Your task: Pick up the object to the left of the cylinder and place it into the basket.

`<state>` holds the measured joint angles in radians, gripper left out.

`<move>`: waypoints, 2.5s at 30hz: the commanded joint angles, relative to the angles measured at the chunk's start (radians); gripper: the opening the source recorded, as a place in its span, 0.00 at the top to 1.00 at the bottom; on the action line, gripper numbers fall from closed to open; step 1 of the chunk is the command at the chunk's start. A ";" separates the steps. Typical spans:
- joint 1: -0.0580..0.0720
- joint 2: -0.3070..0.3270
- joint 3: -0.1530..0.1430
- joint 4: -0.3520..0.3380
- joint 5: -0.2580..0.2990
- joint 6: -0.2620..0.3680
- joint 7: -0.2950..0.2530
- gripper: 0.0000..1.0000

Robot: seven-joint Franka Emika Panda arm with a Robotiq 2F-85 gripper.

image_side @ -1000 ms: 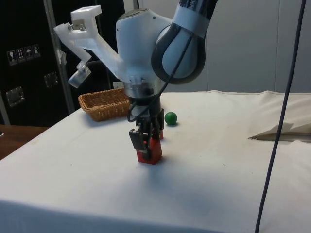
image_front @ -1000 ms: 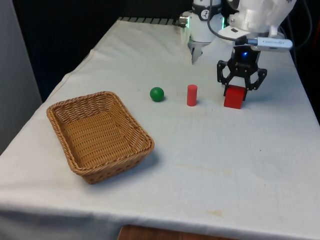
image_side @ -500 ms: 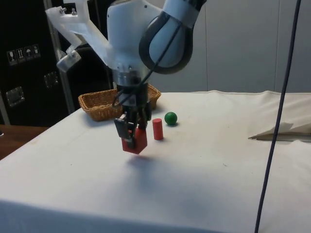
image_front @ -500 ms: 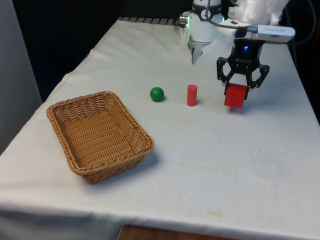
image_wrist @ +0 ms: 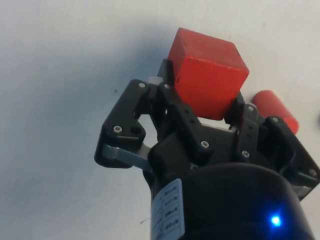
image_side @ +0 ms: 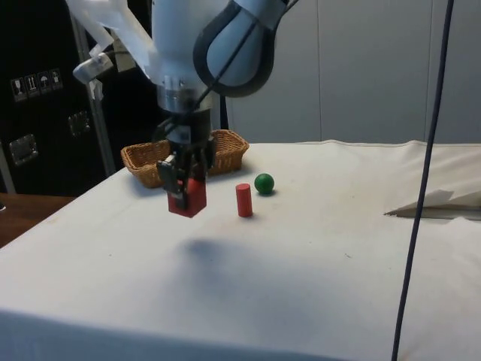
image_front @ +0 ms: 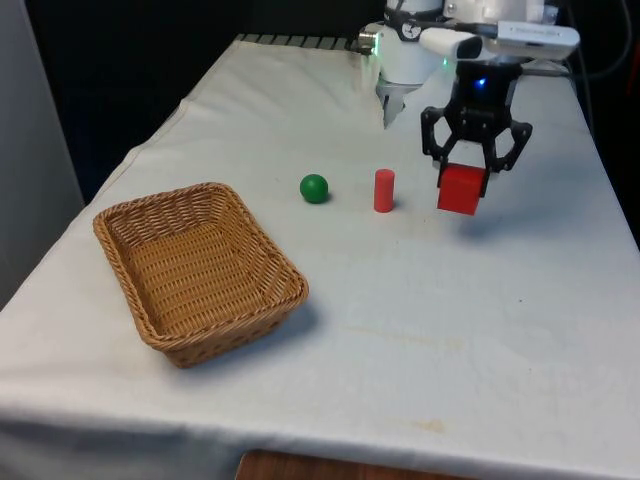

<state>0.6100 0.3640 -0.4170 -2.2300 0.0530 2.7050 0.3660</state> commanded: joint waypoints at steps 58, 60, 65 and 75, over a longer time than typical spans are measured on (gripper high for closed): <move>-0.132 0.165 -0.136 0.353 0.179 -0.104 -0.289 0.97; -0.135 0.178 -0.147 0.370 0.198 -0.109 -0.308 0.97; -0.141 0.194 -0.162 0.389 0.217 -0.115 -0.327 0.97; -0.158 0.227 -0.196 0.420 0.270 -0.123 -0.378 0.97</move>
<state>0.4690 0.5900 -0.6230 -1.8190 0.3090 2.5910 0.0040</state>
